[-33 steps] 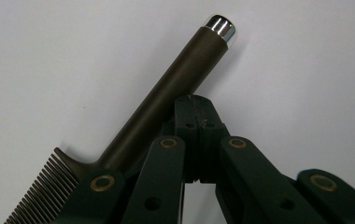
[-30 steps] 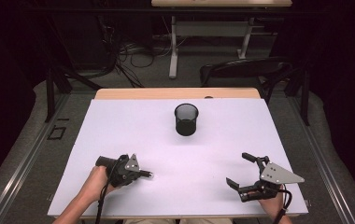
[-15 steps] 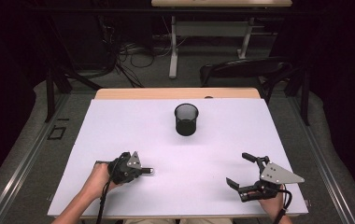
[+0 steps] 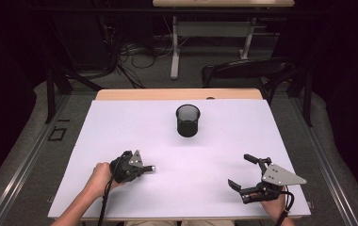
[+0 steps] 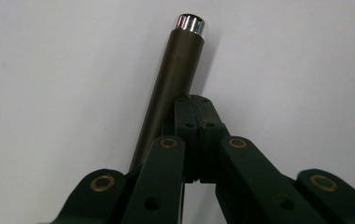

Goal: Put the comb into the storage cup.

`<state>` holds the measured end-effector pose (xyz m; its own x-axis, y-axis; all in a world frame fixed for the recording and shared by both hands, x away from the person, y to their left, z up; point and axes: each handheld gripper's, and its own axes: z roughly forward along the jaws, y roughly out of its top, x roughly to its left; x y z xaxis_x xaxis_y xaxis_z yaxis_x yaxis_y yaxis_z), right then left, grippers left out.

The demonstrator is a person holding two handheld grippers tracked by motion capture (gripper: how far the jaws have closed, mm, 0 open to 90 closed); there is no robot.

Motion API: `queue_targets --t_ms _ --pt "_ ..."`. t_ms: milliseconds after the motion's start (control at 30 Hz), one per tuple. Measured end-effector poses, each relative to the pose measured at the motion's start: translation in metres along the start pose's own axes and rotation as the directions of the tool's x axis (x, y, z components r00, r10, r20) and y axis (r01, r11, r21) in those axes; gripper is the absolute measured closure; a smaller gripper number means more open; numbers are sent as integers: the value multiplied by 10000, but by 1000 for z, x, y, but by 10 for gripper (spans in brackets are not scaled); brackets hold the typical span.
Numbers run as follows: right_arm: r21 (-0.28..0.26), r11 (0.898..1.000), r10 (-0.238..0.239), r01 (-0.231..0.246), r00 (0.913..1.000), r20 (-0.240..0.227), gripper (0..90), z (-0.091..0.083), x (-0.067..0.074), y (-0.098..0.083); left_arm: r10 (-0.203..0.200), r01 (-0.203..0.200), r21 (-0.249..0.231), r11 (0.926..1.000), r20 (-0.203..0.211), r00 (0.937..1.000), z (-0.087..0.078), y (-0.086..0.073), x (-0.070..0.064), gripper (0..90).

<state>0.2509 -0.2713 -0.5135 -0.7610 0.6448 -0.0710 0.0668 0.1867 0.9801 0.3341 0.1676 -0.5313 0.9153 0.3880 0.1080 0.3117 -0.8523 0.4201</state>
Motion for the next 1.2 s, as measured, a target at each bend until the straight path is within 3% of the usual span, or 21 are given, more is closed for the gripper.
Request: queue_targets --t_ms 1200 --pt "4 10000 14 -14 10000 12 16 0 -1 0 -544 544 -2 9985 -212 9983 4 4 12 900"
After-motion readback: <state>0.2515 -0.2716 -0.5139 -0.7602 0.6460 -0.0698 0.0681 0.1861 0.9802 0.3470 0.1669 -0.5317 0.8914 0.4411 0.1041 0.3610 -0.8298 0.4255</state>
